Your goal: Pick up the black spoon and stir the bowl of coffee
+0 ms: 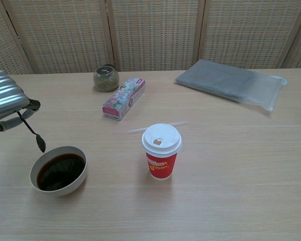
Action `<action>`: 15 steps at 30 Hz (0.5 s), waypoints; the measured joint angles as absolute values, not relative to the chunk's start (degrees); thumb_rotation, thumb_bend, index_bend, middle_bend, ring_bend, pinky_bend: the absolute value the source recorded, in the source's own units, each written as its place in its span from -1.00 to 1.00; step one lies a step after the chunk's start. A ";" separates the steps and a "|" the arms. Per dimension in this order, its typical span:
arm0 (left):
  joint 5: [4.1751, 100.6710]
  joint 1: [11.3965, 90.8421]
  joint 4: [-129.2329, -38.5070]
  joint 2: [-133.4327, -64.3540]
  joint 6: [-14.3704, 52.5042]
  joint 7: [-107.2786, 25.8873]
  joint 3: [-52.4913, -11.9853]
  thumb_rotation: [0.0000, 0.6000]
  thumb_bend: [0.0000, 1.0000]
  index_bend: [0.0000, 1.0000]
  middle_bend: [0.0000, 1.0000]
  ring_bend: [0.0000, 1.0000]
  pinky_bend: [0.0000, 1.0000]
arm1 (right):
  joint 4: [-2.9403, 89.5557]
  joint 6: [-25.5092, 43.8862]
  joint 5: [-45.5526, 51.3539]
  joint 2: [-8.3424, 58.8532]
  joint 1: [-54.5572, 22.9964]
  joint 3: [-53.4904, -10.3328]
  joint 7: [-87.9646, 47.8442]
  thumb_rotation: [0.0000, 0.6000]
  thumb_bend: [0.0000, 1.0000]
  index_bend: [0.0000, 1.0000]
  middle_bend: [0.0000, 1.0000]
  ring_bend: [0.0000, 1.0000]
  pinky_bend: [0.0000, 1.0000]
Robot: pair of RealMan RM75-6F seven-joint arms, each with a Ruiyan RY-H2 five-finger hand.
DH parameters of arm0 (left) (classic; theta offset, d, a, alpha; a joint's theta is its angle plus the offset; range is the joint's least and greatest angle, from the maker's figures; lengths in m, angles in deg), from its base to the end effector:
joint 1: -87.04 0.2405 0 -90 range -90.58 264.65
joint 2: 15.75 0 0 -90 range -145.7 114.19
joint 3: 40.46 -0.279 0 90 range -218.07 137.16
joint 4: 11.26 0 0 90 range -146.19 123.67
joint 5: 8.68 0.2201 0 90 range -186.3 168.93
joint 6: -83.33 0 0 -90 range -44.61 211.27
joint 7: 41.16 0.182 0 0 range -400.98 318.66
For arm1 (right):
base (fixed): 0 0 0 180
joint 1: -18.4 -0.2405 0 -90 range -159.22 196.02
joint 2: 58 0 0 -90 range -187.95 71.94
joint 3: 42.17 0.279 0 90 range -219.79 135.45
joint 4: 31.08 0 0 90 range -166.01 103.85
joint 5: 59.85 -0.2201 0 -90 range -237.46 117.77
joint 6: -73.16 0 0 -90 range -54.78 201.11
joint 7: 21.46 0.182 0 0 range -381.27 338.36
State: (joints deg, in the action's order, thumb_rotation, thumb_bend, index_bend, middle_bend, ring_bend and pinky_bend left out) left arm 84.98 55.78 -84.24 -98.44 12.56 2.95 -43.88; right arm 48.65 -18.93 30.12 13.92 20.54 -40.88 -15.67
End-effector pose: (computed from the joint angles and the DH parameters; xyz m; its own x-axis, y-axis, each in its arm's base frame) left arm -0.2473 0.3314 0.0066 0.9031 -0.2938 0.3132 0.1491 -0.4694 -0.8703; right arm -0.3721 -0.1728 0.1432 0.3849 0.0444 0.9219 -0.9228 0.0331 0.3838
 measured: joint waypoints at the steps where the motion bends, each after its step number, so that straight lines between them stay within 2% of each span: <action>1: 85.26 55.79 -84.11 -98.73 12.76 3.45 -44.05 1.00 -0.16 0.37 0.59 0.47 0.40 | 48.57 -19.05 30.13 13.93 20.62 -40.89 -15.58 1.00 -0.23 -0.26 -0.44 -0.78 -0.62; 15: 87.41 56.03 -83.57 -101.79 15.61 7.68 -45.67 1.00 -0.16 0.37 0.59 0.47 0.40 | 47.43 -19.42 29.49 14.24 21.39 -40.92 -14.36 1.00 -0.23 -0.26 -0.44 -0.78 -0.62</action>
State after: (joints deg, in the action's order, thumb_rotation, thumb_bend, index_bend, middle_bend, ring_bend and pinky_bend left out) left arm 87.41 56.03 -83.57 -101.79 15.61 7.68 -45.67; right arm 47.43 -19.42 29.49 14.24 21.39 -40.92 -14.36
